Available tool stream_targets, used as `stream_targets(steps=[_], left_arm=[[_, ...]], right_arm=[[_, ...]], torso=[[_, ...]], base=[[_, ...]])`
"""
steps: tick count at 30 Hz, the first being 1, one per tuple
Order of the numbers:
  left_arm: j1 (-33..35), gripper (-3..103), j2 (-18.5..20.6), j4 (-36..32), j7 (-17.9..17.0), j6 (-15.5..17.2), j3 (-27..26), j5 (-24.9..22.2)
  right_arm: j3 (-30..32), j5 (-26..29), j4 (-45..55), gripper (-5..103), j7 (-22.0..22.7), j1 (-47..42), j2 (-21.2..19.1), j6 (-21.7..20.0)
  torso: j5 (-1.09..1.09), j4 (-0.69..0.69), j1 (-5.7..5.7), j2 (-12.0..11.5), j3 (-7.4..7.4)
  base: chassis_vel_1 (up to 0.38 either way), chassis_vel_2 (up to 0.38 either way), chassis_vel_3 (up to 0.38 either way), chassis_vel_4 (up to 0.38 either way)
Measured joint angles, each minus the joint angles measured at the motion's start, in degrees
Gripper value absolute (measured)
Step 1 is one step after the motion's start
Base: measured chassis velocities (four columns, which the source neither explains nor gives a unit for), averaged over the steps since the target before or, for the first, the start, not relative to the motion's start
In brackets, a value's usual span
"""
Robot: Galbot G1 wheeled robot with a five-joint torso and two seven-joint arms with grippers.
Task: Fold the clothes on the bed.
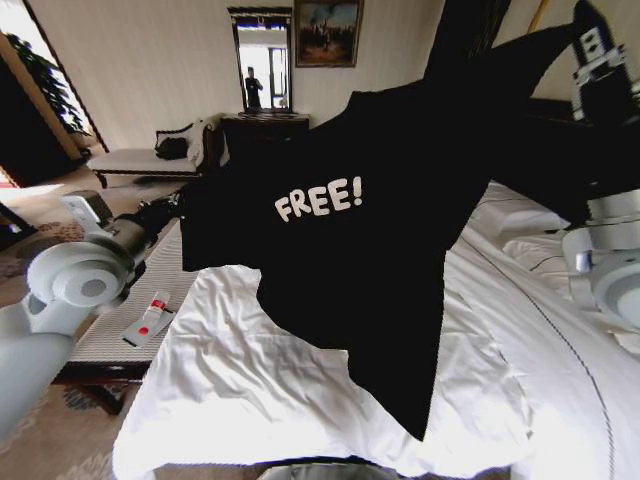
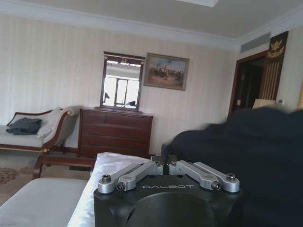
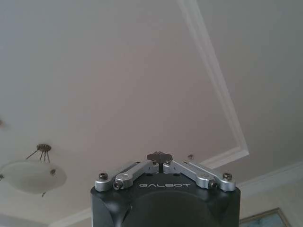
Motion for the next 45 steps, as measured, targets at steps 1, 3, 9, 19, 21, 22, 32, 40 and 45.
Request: stream_targets(steps=[1,3,9,19,21,22,32,40,45], left_arm=[[0.21,0,-0.50,0.02,0.42,-0.31,0.26,0.45],[0.53,0,-1.49,0.20,0.72,-0.76,0.80,1.06],[0.13,0,-2.35,-0.46,1.22,-1.08,2.02,0.82],[-1.66,0,4.71,-1.89,2.09,-1.01,3.34,-3.53],[-1.69,0,5.74,-2.06,2.16,-0.90,3.36,-3.71],[-1.45,0,6.46,-2.20,2.18,-0.73,3.28,-3.85],[16.29,0,-2.43,-7.89,-3.49,5.62,-1.32,-4.24],[37.03,0,-15.02,-13.84,-3.19,5.80,-3.20,3.46],[38.42,0,-16.43,-17.46,-2.90,5.13,-2.89,0.64]], right_arm=[[-0.73,-1.09,-0.81,0,-0.86,-0.01,1.64,-0.01],[-2.33,-3.72,-2.49,0,-2.58,-0.01,4.83,0.00],[-7.33,-7.82,-5.73,0,-4.18,0.79,10.43,-0.26],[-20.96,-14.44,-9.84,0,-2.69,3.18,15.67,-1.89],[-22.40,-14.72,-10.57,0,-2.45,3.24,16.76,-1.97],[-23.55,-14.99,-11.16,0,-2.16,3.21,17.68,-2.00],[-27.32,-22.60,-13.75,0,3.02,-4.10,22.91,-2.20],[-37.68,-24.44,-19.42,0,3.93,1.60,22.76,-2.73],[-41.42,-25.37,-22.46,0,3.68,3.99,24.75,-2.55]], torso=[[0.05,0.02,0.00,0.00,0.00],[0.02,0.04,0.00,-0.01,0.01],[0.01,0.02,0.00,0.00,0.01],[0.01,0.04,0.00,0.00,0.01],[0.03,0.04,0.00,0.00,0.01],[0.04,0.03,0.01,0.00,0.01],[0.02,-0.06,0.00,0.00,0.00],[-0.01,0.10,0.00,0.00,0.00],[0.03,0.04,0.00,0.00,0.00]], base=[[0.000,0.000,0.000,0.000],[0.000,0.000,0.000,0.000],[0.000,0.000,0.000,0.000],[0.000,0.000,0.000,0.000],[0.000,0.000,0.000,0.000],[0.000,0.000,0.000,0.000],[0.000,0.000,0.000,0.000],[0.000,0.000,0.000,0.000],[0.000,0.000,0.000,0.000]])
